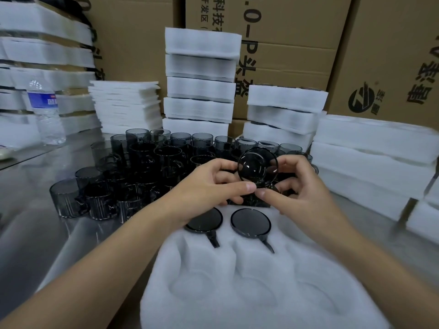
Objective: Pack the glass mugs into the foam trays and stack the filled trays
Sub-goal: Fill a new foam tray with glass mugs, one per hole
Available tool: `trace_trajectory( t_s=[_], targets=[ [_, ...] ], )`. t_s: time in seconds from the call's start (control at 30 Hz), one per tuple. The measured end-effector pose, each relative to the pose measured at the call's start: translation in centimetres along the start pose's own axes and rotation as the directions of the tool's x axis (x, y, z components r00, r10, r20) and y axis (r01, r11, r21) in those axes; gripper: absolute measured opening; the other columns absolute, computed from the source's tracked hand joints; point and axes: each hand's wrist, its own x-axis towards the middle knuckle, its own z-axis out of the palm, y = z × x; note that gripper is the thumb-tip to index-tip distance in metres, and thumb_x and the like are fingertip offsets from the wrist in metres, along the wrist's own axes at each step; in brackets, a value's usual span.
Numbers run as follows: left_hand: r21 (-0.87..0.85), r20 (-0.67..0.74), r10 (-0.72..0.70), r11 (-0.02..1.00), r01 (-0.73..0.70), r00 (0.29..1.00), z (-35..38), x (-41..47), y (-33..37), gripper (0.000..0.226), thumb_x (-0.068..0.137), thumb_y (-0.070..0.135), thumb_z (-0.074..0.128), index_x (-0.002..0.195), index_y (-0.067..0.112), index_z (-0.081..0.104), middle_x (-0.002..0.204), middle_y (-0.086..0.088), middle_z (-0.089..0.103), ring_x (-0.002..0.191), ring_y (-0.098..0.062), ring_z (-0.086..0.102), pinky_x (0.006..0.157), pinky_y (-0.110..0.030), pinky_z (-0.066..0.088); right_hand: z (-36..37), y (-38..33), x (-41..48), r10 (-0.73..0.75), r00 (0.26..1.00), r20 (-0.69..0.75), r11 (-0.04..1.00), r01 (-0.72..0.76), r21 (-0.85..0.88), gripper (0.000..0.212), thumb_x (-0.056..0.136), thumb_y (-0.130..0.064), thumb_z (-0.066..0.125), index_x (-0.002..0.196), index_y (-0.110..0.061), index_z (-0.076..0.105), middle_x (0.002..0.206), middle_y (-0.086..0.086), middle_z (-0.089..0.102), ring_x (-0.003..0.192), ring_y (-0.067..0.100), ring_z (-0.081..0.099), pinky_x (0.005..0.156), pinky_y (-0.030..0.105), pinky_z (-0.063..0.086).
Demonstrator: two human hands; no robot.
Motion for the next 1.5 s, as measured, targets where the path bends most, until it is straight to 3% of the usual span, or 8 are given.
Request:
trace_trajectory(
  t_s=[0.3,0.43,0.63,0.8,1.0,1.1,1.33,1.5],
  targets=[
    [0.057,0.049,0.013,0.998,-0.015,0.999,0.2,-0.2,0.3,0.07,0.066,0.053,0.073,0.127,0.024,0.052,0.083,0.012,0.074,0.08,-0.004,0.07,0.069,-0.015,0.045,0.1,-0.4,-0.2,-0.019,1.0,0.006,0.998,0.02,-0.055,0.063,0.05,-0.057,0.074,0.107,-0.049,0.051,0.112,-0.029,0.057,0.093,0.002,0.061,0.078,0.033,0.049],
    [0.054,0.087,0.021,0.998,-0.026,0.996,0.2,-0.3,0.5,0.073,0.065,0.052,0.07,0.128,0.02,0.054,0.082,0.01,0.074,0.078,-0.001,0.068,0.066,-0.006,0.043,-0.2,-0.8,-0.5,-0.093,0.992,0.081,0.993,0.098,-0.06,0.072,0.065,-0.036,0.082,0.126,-0.051,0.047,0.123,-0.029,0.054,0.114,0.001,0.054,0.087,0.029,0.048],
    [0.107,0.103,0.002,0.994,-0.013,0.995,0.2,-0.2,0.3,0.075,0.065,0.057,0.072,0.128,0.02,0.055,0.083,0.01,0.074,0.081,0.001,0.067,0.081,-0.022,0.039,-0.2,-0.9,-0.5,-0.124,0.988,0.091,0.991,0.129,-0.048,0.066,0.067,-0.024,0.085,0.118,-0.051,0.053,0.12,-0.011,0.06,0.11,0.007,0.059,0.095,0.034,0.048],
    [0.142,0.108,-0.008,0.99,-0.007,0.994,0.1,-0.2,0.3,0.082,0.059,0.066,0.064,0.126,0.019,0.057,0.084,0.006,0.074,0.086,0.002,0.066,0.087,-0.028,0.037,-0.1,-1.1,-0.7,-0.092,0.991,0.096,0.995,0.095,-0.024,0.059,0.053,-0.051,0.081,0.107,-0.053,0.056,0.114,-0.015,0.063,0.107,0.001,0.06,0.09,0.026,0.047],
    [0.123,0.126,0.031,0.991,-0.046,0.992,0.2,-0.5,0.6,0.039,0.072,0.06,0.066,0.102,0.034,0.067,0.086,0.008,0.075,0.079,0.0,0.068,0.067,-0.007,0.043,-0.4,-0.9,-0.2,-0.024,0.998,0.065,0.998,0.02,0.059,0.055,0.052,-0.042,0.082,0.104,-0.039,0.061,0.105,-0.014,0.068,0.102,0.005,0.063,0.092,0.032,0.05],
    [0.121,0.137,0.03,0.992,-0.047,0.99,0.2,-0.6,0.8,0.042,0.071,0.06,0.061,0.102,0.033,0.067,0.086,0.008,0.075,0.079,-0.001,0.069,0.063,-0.004,0.043,-1.0,-1.0,0.3,0.012,0.997,0.076,0.986,-0.024,0.164,0.047,0.06,-0.032,0.076,0.106,-0.035,0.064,0.1,-0.009,0.071,0.095,0.006,0.066,0.08,0.023,0.053],
    [0.136,0.153,0.026,0.99,-0.047,0.988,0.2,-0.6,0.8,0.022,0.084,0.04,0.065,0.104,0.033,0.067,0.088,0.011,0.075,0.081,0.001,0.068,0.068,-0.004,0.043,-4.9,-1.4,1.1,0.125,0.934,0.334,0.98,-0.169,0.106,0.041,0.061,-0.024,0.073,0.1,-0.02,0.064,0.087,-0.007,0.068,0.077,0.007,0.064,0.064,0.014,0.048],
    [0.247,0.132,0.137,0.955,-0.166,0.982,0.9,-1.2,0.7,0.027,0.083,0.027,0.071,0.108,0.036,0.066,0.098,0.013,0.072,0.089,0.002,0.064,0.078,-0.01,0.047,-6.9,-1.0,1.2,0.161,0.854,0.494,0.984,-0.181,-0.008,0.048,0.053,-0.018,0.081,0.098,-0.018,0.063,0.087,-0.01,0.064,0.082,0.005,0.058,0.068,0.015,0.048]
  ],
)
